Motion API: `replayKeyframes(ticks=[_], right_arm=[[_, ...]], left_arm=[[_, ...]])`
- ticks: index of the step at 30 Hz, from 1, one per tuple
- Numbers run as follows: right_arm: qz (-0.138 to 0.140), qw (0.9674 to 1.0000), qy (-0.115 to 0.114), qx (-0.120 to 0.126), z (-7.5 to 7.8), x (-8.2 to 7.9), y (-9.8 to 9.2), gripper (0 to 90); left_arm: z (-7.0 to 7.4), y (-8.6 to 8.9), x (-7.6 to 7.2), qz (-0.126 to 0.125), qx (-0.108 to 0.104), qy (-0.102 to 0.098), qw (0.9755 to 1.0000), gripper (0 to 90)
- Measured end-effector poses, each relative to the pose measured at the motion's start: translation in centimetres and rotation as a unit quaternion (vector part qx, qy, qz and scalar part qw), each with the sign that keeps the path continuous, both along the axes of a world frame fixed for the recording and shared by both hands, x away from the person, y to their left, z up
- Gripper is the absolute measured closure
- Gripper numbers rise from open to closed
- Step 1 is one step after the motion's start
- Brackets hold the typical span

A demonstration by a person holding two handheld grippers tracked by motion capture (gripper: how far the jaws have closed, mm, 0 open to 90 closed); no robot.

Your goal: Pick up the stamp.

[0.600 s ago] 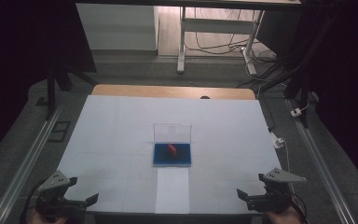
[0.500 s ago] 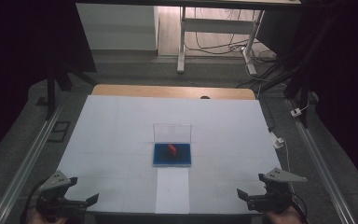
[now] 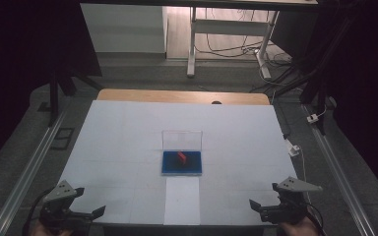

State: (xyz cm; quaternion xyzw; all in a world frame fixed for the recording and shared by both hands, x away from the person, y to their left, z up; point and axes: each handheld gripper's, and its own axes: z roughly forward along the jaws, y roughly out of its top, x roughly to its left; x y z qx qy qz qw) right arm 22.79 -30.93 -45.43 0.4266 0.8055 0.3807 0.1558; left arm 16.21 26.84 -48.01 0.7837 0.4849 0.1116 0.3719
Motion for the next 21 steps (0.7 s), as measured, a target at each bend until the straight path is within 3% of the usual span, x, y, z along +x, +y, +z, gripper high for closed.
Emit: replayKeyframes(ticks=[12,17,21], right_arm=[[0.012,0.9998,0.000,-0.014,0.00,0.00,0.37,0.0],[0.019,0.9998,-0.001,0.008,0.15,0.03,0.41,0.0],[0.032,0.9994,-0.012,0.007,0.40,0.04,1.00,0.0]], left_arm=[[-0.06,-0.09,0.06,-0.003,0.003,0.002,1.0000,1.9],[-0.08,-0.31,0.07,-0.005,0.014,0.003,0.9999,2.8],[-0.09,-0.34,0.10,-0.005,0.016,0.005,0.9999,2.6]])
